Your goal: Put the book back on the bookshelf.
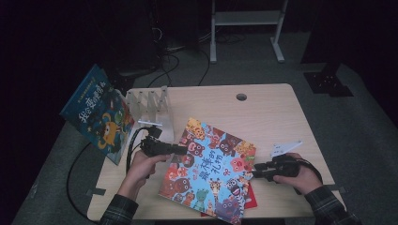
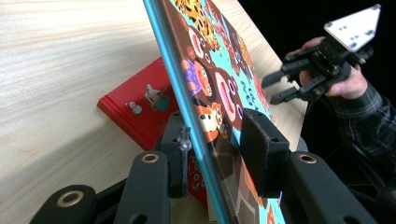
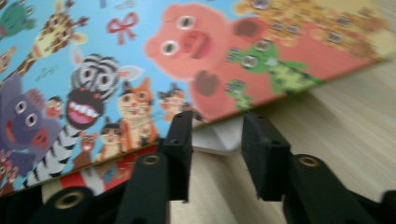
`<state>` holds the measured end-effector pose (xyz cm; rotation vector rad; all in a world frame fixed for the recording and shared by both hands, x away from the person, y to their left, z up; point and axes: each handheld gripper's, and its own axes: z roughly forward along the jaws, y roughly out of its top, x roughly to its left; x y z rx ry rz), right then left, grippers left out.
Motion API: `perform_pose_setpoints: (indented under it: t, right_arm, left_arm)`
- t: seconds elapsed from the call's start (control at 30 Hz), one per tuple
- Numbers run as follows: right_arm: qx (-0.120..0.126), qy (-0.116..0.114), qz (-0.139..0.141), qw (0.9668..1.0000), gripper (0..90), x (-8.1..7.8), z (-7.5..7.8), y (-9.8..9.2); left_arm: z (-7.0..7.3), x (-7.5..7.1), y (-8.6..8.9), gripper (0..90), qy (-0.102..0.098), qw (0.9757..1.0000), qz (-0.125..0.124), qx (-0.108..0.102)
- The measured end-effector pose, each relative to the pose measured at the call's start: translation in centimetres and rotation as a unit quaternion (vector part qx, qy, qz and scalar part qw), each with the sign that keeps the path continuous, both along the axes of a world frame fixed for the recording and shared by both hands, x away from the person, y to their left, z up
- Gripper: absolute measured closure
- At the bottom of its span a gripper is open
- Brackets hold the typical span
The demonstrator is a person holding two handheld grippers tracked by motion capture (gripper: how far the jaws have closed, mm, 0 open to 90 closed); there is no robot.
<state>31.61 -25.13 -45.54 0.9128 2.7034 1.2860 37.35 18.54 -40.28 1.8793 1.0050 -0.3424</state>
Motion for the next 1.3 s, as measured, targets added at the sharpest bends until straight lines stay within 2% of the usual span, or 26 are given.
perform_pose_setpoints:
  t: [0.07,0.1,0.17,0.4,0.5,0.6,0.63,0.7,0.77,0.97,1.07,1.17,1.3]
  right_arm:
    - [-0.006,-0.007,0.016,0.9998,66.4,-0.3,0.0,0.8]
    - [-0.016,-0.018,0.016,0.9996,68.0,-0.4,0.2,1.0]
    - [-0.008,-0.012,0.014,0.9998,69.7,-0.2,0.3,1.1]
    - [-0.018,-0.011,0.011,0.9997,67.7,0.1,0.1,1.7]
    - [-0.014,-0.003,0.011,0.9998,67.4,0.4,0.1,1.9]
    - [-0.009,0.0,0.011,0.9999,67.1,0.7,0.1,2.1]
    - [-0.008,0.001,0.011,0.9999,66.9,0.9,0.2,2.3]
    - [-0.007,-0.001,0.01,0.9999,66.9,0.9,0.2,2.4]
    - [-0.008,-0.002,0.011,0.9999,66.2,1.0,0.2,2.5]
    - [-0.013,-0.003,0.011,0.9999,64.5,0.9,0.2,2.9]
    - [-0.014,-0.006,0.011,0.9998,64.5,1.0,0.2,3.0]
    - [-0.014,-0.008,0.01,0.9998,62.7,0.9,0.3,3.2]
    - [-0.017,-0.012,0.007,0.9998,61.7,0.9,0.3,3.6]
  left_arm:
    - [0.2,0.0,0.0,63.1,-0.003,1.0,0.001,0.003]
    - [0.3,-0.1,0.0,63.1,-0.006,1.0,0.0,0.004]
    - [0.6,-0.2,-0.1,63.1,-0.013,0.9999,0.0,0.005]
    - [3.0,-0.3,-1.0,62.7,-0.042,0.999,-0.003,0.011]
    - [4.0,-0.1,-1.7,59.7,-0.057,0.9979,-0.001,0.031]
    - [4.5,0.0,-2.1,55.2,-0.059,0.9974,-0.004,0.04]
    - [5.3,0.1,-2.6,53.4,-0.062,0.9973,-0.007,0.039]
    - [5.9,0.2,-2.9,52.7,-0.061,0.9974,-0.008,0.036]
    - [6.6,0.3,-3.4,50.4,-0.06,0.9971,-0.011,0.044]
    - [8.7,0.3,-5.0,48.4,-0.074,0.994,-0.029,0.074]
    - [9.7,0.2,-5.9,48.4,-0.083,0.9911,-0.036,0.097]
    - [10.2,0.3,-6.3,48.4,-0.088,0.9897,-0.038,0.107]
    - [11.2,0.4,-7.0,54.8,-0.093,0.9859,-0.04,0.133]
